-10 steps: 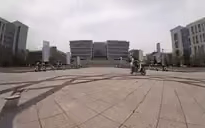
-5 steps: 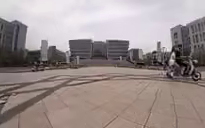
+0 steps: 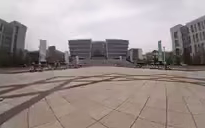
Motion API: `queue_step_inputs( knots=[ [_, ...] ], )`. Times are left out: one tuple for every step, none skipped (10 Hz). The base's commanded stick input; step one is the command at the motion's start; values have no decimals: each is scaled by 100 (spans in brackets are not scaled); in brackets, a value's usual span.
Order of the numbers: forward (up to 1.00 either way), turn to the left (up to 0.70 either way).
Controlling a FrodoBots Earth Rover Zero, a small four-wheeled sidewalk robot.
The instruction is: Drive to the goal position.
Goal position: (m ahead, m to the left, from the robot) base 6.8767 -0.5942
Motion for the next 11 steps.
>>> queue_step_inputs(
  knots=[
    [70,1],
    [70,1],
    [70,1],
    [70,2],
    [70,6],
    [70,14],
    [70,15],
    [70,11],
    [70,5],
    [70,1],
    [70,2]
  ],
)
